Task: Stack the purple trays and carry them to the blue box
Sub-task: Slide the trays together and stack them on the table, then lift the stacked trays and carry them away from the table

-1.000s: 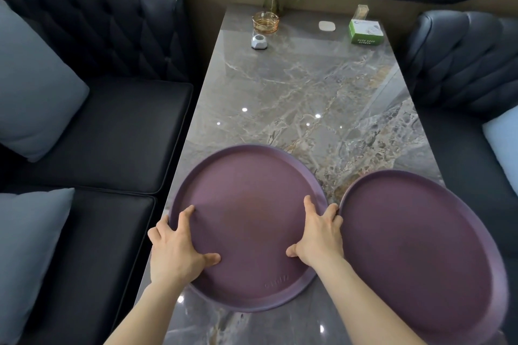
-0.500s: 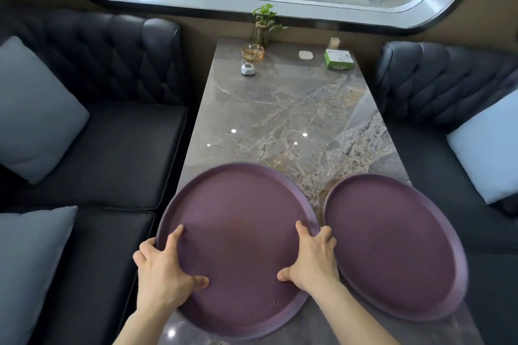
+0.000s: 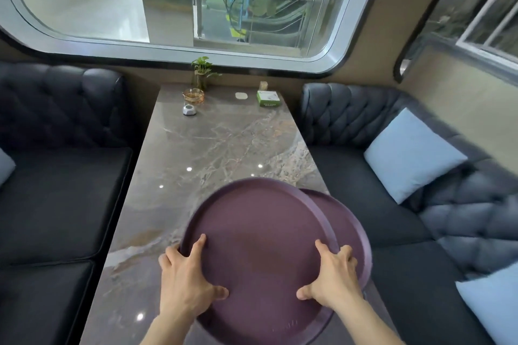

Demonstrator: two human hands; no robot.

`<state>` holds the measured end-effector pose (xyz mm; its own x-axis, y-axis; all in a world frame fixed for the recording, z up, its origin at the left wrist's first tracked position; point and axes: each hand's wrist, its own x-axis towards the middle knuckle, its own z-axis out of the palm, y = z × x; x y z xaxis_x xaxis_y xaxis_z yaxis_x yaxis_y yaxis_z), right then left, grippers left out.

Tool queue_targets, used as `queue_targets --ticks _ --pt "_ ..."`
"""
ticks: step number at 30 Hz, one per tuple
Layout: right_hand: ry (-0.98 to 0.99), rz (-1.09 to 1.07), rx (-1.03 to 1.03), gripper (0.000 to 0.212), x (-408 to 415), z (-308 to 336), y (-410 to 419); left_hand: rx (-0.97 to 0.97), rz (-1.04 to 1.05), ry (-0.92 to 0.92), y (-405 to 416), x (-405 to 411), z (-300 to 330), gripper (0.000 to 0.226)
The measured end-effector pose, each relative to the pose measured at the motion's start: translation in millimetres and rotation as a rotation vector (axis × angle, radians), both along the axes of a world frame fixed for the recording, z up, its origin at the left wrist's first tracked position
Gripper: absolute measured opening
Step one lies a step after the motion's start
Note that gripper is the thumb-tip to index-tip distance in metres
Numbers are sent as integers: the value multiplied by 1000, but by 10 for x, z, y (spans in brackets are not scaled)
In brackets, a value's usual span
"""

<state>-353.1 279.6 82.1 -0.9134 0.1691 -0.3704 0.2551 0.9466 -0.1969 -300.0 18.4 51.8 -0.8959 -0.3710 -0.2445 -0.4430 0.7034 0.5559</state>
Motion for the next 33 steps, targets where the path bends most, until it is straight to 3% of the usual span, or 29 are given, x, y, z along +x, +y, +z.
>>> queue_targets --ticks 13,24,33 --pt "-58 -36 -16 120 -895 -572 1678 -29 -6 -118 1654 -922 -480 128" --pt "-86 31 -59 107 -1401 -1095 1836 -132 68 -220 1881 -1249 -793 124" --pt "-15 -1 -45 110 -1498 -1211 1823 -94 83 -175 1881 -1234 -938 122"
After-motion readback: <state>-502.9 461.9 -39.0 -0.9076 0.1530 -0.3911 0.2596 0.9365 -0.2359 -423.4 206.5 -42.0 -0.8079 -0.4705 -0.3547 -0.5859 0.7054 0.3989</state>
